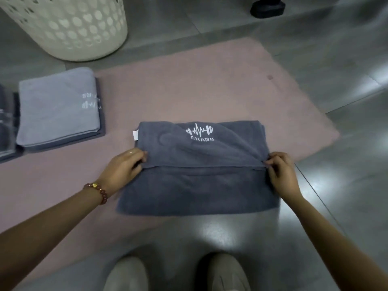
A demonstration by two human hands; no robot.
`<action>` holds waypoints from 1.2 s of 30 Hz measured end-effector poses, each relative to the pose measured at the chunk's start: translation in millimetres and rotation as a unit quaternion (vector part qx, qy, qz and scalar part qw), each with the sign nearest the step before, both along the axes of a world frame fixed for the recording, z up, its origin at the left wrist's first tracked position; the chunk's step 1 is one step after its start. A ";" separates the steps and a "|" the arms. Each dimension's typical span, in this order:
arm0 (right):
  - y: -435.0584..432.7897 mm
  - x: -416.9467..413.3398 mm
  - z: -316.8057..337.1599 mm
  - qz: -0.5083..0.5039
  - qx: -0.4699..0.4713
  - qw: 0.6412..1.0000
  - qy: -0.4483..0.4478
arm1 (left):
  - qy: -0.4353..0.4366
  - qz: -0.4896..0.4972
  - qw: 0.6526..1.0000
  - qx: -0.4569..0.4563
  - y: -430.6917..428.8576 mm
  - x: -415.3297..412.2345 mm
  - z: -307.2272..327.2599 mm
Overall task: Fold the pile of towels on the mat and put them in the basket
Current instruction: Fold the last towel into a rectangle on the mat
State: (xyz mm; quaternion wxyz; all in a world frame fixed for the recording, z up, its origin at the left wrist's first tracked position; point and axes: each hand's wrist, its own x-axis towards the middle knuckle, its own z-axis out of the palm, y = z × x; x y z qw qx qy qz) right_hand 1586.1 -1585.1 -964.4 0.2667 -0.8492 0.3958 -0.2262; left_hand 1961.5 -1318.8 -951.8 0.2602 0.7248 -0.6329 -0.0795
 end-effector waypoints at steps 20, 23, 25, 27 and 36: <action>8.7 -9.2 11.7 0.042 -0.015 0.994 0.095 | -0.231 -0.091 0.963 0.100 4.1 2.2 16.8; 1.3 -5.6 16.0 0.077 -0.056 0.987 0.126 | -0.239 -0.098 0.963 0.076 -1.8 -2.6 19.2; -1.7 -0.8 19.0 0.087 -0.081 0.981 0.153 | -0.214 -0.080 0.971 0.067 -5.6 -4.2 22.8; -5.0 4.9 22.6 0.095 -0.093 0.973 0.188 | -0.173 -0.051 0.982 0.062 -8.5 -3.6 29.2; -18.4 10.8 33.3 0.043 -0.005 0.990 0.133 | 0.009 -0.018 1.000 0.005 -13.9 1.2 41.1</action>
